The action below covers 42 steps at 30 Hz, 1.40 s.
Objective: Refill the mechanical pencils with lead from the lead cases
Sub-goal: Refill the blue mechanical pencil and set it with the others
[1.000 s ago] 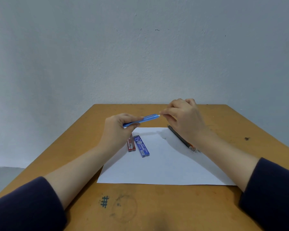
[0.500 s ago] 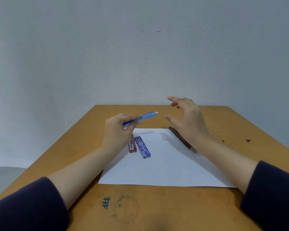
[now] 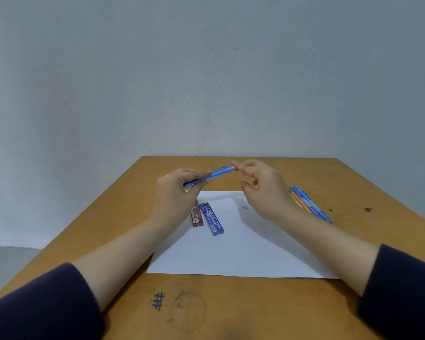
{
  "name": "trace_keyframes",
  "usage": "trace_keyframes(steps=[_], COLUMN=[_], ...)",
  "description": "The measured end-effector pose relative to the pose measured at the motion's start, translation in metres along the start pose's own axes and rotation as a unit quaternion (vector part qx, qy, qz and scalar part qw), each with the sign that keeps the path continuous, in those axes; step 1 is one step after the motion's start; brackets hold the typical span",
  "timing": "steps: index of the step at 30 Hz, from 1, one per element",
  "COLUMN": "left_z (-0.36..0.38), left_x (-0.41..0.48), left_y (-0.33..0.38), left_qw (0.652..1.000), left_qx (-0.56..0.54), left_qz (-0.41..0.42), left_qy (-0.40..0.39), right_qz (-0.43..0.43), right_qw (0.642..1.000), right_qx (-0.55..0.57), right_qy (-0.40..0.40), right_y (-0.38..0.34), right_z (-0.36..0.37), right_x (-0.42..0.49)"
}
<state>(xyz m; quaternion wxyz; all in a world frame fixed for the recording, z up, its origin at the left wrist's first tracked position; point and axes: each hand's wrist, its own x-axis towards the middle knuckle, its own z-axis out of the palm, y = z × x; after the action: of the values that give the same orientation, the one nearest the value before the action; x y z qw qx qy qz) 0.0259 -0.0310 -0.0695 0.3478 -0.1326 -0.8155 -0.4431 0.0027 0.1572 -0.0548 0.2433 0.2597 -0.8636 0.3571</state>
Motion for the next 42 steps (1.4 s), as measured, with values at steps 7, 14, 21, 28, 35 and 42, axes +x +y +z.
trace_keyframes(steps=[7, 14, 21, 28, 35, 42], left_z=[-0.001, -0.002, -0.002, -0.002, -0.003, -0.001], left_x=[0.001, 0.002, 0.002, 0.001, 0.001, 0.001], left_y=[-0.001, -0.001, -0.001, 0.001, 0.0, -0.004], left_qw=[1.0, 0.999, 0.997, 0.998, 0.999, 0.999], left_qx=[0.004, -0.004, -0.015, -0.009, -0.006, -0.01], left_qz=[-0.005, -0.033, -0.075, -0.059, -0.037, -0.039], left_qy=[-0.002, 0.002, 0.01, -0.003, -0.013, -0.023], right_qz=[0.059, 0.205, 0.234, 0.201, 0.164, 0.053], right_qw=[0.998, 0.959, 0.945, 0.951, 0.968, 0.992], right_qx=[0.032, -0.146, -0.147, -0.173, -0.155, -0.108], right_qy=[0.004, -0.127, -0.177, -0.157, -0.113, -0.034], right_y=[0.003, 0.012, 0.005, 0.004, 0.007, 0.012], right_z=[-0.008, -0.027, -0.021, -0.013, -0.022, -0.028], right_x=[0.006, 0.011, 0.004, 0.003, 0.009, 0.014])
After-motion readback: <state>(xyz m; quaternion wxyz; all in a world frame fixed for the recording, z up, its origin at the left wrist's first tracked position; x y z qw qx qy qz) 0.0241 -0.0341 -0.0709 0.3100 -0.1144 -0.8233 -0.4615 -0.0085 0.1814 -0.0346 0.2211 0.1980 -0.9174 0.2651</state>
